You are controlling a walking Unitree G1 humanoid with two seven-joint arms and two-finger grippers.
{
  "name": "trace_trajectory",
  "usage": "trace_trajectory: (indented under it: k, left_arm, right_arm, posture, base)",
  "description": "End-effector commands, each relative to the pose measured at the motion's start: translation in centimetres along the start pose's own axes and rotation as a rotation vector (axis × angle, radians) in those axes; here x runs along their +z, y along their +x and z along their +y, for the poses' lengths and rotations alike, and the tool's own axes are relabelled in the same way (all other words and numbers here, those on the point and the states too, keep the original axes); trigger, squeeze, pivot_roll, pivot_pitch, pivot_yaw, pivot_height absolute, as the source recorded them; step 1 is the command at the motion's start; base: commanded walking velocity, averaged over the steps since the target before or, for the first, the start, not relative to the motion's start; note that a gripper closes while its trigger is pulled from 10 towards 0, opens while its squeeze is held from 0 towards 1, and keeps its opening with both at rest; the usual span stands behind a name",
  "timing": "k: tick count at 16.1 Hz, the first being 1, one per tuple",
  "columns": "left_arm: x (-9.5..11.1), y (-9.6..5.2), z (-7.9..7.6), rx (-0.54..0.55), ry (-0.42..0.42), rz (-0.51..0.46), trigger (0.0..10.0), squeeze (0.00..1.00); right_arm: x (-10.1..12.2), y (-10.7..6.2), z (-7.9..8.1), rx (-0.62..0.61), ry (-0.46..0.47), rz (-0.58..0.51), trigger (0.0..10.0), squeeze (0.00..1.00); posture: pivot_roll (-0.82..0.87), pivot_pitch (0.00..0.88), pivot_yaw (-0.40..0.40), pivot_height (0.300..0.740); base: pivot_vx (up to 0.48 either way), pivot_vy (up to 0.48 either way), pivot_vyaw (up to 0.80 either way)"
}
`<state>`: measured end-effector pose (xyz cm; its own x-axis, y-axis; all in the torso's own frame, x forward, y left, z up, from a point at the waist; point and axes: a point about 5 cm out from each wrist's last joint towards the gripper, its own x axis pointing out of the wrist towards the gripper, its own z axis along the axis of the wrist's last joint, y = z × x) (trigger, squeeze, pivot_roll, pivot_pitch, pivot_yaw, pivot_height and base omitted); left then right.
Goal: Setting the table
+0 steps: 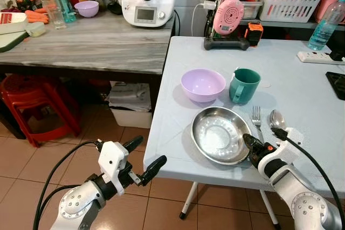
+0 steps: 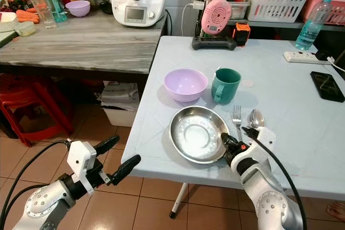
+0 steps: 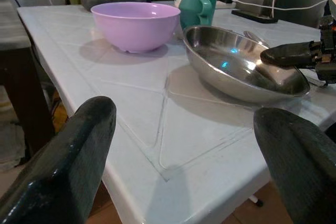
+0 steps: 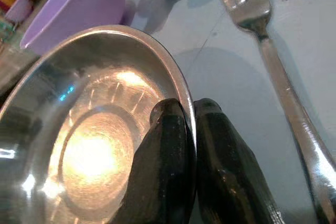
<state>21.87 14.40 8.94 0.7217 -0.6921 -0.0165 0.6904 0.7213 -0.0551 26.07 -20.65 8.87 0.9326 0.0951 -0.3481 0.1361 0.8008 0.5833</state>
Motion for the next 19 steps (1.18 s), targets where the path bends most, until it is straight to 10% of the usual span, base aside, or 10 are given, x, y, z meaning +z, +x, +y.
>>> trace_trajectory:
  k: [1,5,6,7,19]
  left_arm:
    - [0.8,0.2,0.1,-0.01,0.036,-0.008,10.0,0.0]
    - [1.2,0.5,0.3,-0.011,0.054,-0.022,10.0,0.0]
    - [1.2,0.6,0.5,0.004,0.062,-0.022,10.0,0.0]
    - [0.9,0.6,1.3,0.098,0.084,-0.007,10.0,0.0]
    - [0.1,2.1,5.1,0.423,-0.04,-0.031,10.0,0.0]
  right_arm:
    - [-0.6,0.0,-0.8,-0.056,0.027,0.034,0.0,0.0]
    - [-0.6,0.1,-0.2,-0.084,0.062,0.006,0.0,0.0]
    - [-0.6,0.2,0.1,-0.074,0.056,-0.005,1.5,0.0]
    - [-0.5,0.3,1.2,-0.038,-0.029,-0.027,10.0,0.0]
    - [0.6,0.0,3.6,0.007,-0.298,-0.247,10.0,0.0]
  posture:
    - [0.04,0.0,0.01,0.74]
    - [0.04,0.0,0.01,0.74]
    - [0.04,0.0,0.009,0.74]
    - [0.04,0.0,0.008,0.74]
    - [0.03,0.0,-0.001,0.74]
  base:
    - [0.0,0.0,0.0]
    - [0.0,0.0,0.0]
    - [0.0,0.0,0.0]
    - [0.0,0.0,0.0]
    - [0.0,0.0,0.0]
